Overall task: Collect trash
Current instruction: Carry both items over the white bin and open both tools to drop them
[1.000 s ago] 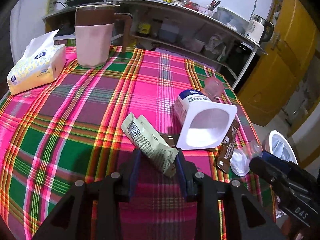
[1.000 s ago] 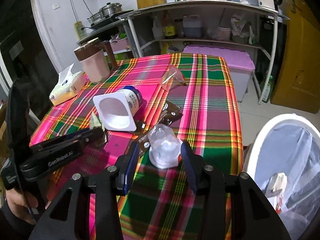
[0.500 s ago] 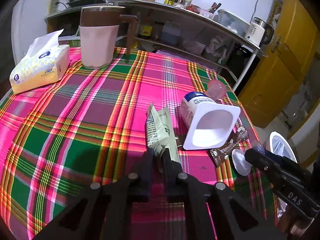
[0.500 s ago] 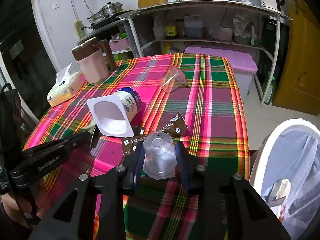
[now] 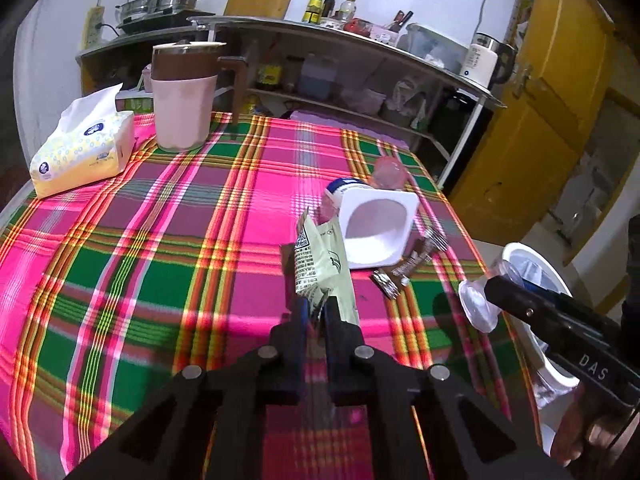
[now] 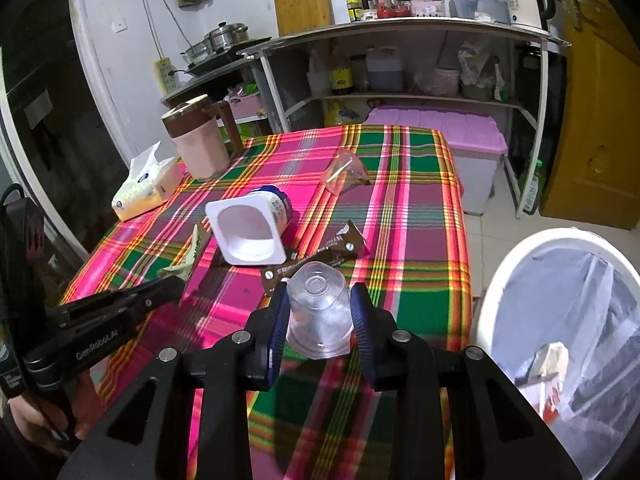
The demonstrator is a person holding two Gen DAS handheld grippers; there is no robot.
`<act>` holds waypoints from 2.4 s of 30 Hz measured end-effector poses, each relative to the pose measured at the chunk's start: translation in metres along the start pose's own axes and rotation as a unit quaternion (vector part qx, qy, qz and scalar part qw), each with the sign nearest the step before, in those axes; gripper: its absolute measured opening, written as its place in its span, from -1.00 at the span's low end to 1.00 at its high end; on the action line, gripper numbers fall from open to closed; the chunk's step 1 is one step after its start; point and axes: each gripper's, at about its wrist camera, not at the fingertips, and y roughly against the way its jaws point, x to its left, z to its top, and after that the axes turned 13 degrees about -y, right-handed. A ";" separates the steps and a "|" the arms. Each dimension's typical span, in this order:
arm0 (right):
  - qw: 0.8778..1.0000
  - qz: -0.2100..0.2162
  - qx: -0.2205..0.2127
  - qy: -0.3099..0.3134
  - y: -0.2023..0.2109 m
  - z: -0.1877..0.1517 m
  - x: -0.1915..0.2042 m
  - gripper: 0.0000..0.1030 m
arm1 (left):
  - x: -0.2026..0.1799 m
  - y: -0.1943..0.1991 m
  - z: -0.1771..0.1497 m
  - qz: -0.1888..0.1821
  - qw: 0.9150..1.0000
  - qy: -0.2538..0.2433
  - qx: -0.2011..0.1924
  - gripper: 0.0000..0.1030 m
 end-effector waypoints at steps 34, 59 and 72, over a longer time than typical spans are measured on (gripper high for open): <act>0.997 -0.024 -0.068 -0.028 0.114 -0.039 -0.023 -0.37 | -0.098 0.075 -0.015 -0.068 0.993 -0.087 -0.035 -0.85; 0.991 -0.068 -0.085 -0.079 0.132 -0.037 -0.091 -0.37 | -0.157 0.035 0.006 -0.120 0.982 -0.141 -0.021 -0.85; 0.984 -0.098 -0.088 -0.120 0.138 -0.033 -0.136 -0.37 | -0.204 0.001 0.020 -0.155 0.972 -0.176 -0.006 -0.85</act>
